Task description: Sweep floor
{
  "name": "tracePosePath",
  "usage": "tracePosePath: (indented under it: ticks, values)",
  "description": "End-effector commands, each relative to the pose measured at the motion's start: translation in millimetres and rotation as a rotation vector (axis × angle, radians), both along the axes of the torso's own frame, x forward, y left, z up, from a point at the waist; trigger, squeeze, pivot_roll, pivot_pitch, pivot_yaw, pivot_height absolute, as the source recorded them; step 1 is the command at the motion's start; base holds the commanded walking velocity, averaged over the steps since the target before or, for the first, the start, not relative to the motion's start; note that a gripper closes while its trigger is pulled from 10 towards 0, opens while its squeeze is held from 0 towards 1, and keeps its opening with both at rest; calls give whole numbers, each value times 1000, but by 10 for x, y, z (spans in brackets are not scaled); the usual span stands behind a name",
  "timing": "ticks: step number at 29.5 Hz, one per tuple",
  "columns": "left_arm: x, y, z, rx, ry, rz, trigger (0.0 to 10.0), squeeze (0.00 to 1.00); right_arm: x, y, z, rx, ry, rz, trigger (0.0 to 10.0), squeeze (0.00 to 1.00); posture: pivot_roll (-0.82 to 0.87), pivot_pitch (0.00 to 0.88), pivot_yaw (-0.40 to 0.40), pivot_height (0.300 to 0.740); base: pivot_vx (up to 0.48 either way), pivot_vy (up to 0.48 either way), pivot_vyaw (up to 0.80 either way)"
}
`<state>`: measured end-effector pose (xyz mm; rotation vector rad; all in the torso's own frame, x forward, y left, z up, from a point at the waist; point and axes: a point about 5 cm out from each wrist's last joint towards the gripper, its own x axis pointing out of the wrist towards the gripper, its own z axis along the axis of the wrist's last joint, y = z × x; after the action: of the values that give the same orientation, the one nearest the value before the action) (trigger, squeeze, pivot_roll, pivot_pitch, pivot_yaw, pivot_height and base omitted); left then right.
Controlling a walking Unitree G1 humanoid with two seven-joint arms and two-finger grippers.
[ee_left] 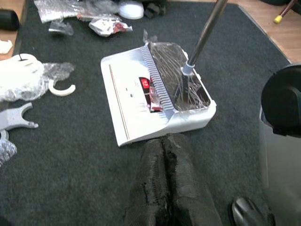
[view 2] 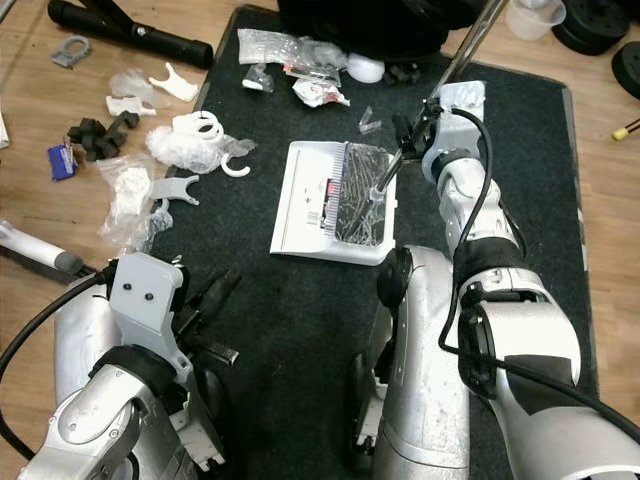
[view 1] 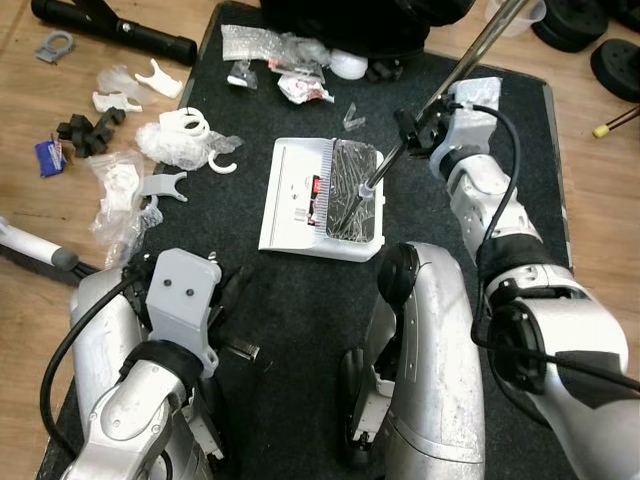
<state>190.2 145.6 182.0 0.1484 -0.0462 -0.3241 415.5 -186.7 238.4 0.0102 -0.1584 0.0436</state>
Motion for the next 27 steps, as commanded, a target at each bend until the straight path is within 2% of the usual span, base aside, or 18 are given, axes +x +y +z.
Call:
tracePosePath:
  ticks: [1, 4, 5, 6, 8, 9, 16, 19, 24, 26, 27]
  values:
    - [-82, -8, -9, -6, 26, 7, 10000, 0, -19, -109, -32, 29, -6, -22, 10000, 0, 18, 519, -168, 300, 0, 0, 0]
    - [-117, 1, 3, -6, 27, 7, 10000, 0, -18, -114, 3, 38, -24, -18, 10000, 0, 24, 535, -162, 300, 0, 0, 0]
    - [-151, 10, 17, -5, 30, 7, 10000, 0, -16, -117, 40, 46, -42, -11, 6471, 0, 30, 544, -157, 300, 0, 0, 0]
    - [-179, 19, 28, -3, 33, 8, 10000, 0, -14, -121, 87, 51, -63, -7, 1373, 0, 32, 552, -155, 300, 0, 0, 0]
    - [-196, 25, 36, -2, 35, 8, 10000, 0, -12, -125, 118, 53, -76, -6, 1373, 0, 32, 552, -155, 300, 0, 0, 0]
    - [-207, 28, 42, 0, 38, 9, 10000, 0, -9, -128, 163, 56, -93, -4, 0, 0, 34, 558, -155, 300, 0, 0, 0]
    - [-221, 20, 50, 4, 44, 16, 10000, 0, 4, -106, 320, 41, -148, 2, 0, 0, 26, 550, -162, 300, 0, 0, 0]
    - [-189, 3, 55, -10, 35, 17, 10000, 0, -2, -102, 328, -3, -159, -1, 0, 0, 24, 538, -166, 300, 0, 0, 0]
    - [-172, 0, 53, -15, 33, 16, 10000, 0, -6, -106, 328, -13, -164, -4, 0, 0, 21, 528, -167, 300, 0, 0, 0]
    - [-114, -18, 35, -30, 24, 13, 10000, 0, -29, -124, 335, -158, -192, -34, 0, 0, 0, 496, -177, 300, 0, 0, 0]
    - [-114, -18, 35, -30, 24, 13, 10000, 0, -29, -124, 335, -158, -192, -34, 0, 0, 0, 496, -177, 300, 0, 0, 0]
